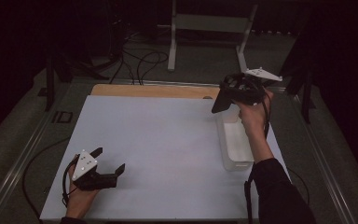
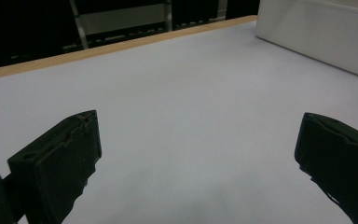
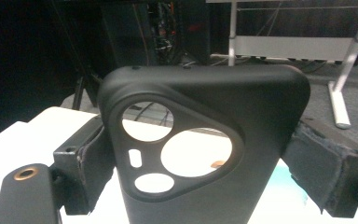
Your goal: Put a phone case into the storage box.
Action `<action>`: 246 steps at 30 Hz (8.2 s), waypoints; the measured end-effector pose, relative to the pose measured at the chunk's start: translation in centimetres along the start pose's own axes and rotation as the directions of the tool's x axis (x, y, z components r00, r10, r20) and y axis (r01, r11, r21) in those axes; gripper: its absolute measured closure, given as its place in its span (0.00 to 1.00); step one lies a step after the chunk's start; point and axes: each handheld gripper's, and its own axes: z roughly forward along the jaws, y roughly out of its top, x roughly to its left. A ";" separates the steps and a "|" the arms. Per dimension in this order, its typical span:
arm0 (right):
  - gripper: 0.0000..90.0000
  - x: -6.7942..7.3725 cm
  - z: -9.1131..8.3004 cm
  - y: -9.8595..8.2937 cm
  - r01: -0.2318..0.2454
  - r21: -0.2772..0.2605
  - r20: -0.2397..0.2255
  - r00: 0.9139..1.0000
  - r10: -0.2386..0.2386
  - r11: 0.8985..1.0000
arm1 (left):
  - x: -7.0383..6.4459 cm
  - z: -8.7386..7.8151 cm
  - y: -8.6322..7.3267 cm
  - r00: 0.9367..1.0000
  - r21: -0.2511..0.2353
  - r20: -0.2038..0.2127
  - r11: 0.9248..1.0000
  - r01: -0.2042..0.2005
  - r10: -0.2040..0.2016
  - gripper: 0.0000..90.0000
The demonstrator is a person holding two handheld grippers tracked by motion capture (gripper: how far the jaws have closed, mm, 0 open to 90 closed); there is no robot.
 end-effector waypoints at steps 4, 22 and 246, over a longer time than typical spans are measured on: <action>0.16 -0.4 0.0 0.1 -0.002 0.000 0.022 1.000 0.002 1.000 | 0.0 0.0 0.0 1.000 0.004 0.000 1.000 -0.003 0.003 0.01; 0.16 -1.8 0.3 0.1 0.011 0.023 0.102 0.995 -0.013 1.000 | 0.0 0.0 0.0 1.000 -0.002 -0.003 1.000 0.000 0.000 0.01; 0.09 2.3 -11.5 -17.4 0.123 -0.041 -0.210 0.969 -0.129 0.992 | 1.0 -1.5 1.3 0.999 -0.016 -0.017 1.000 0.027 -0.027 0.01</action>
